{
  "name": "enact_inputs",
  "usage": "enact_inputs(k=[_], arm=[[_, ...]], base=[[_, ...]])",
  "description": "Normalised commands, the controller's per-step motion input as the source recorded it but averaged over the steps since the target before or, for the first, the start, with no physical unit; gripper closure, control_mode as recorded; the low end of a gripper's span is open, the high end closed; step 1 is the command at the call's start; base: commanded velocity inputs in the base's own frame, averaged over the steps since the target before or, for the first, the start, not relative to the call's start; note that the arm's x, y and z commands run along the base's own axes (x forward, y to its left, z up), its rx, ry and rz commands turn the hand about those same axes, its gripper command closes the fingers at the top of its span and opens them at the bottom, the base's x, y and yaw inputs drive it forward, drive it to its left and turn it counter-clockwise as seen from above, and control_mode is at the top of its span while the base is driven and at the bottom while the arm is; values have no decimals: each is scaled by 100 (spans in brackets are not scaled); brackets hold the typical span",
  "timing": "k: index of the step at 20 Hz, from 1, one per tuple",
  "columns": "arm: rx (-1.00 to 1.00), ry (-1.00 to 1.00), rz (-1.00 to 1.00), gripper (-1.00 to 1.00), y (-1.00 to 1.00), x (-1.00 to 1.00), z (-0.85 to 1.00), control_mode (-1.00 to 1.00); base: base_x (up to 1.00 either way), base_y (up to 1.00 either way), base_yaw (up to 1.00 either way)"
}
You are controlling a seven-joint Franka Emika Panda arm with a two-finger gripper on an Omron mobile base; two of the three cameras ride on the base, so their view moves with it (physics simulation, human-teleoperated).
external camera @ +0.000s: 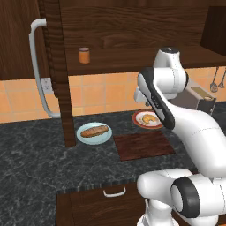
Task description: From the different types of pastries on the counter, select a croissant and place it on the cutting board. Then retrieve a jar of jam from the cabinet and place it alongside the croissant on the cutting board.
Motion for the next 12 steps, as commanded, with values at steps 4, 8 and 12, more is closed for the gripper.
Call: enact_inputs(k=[4, 8, 12], arm=[[-3, 1, -3, -100, 1, 0, -29, -100], [-10, 0, -13, -100, 1, 0, -97, -100], [0, 1, 0, -100, 0, -2, -46, -100]], base=[[0, 0, 0], [0, 0, 0], [0, 0, 0]])
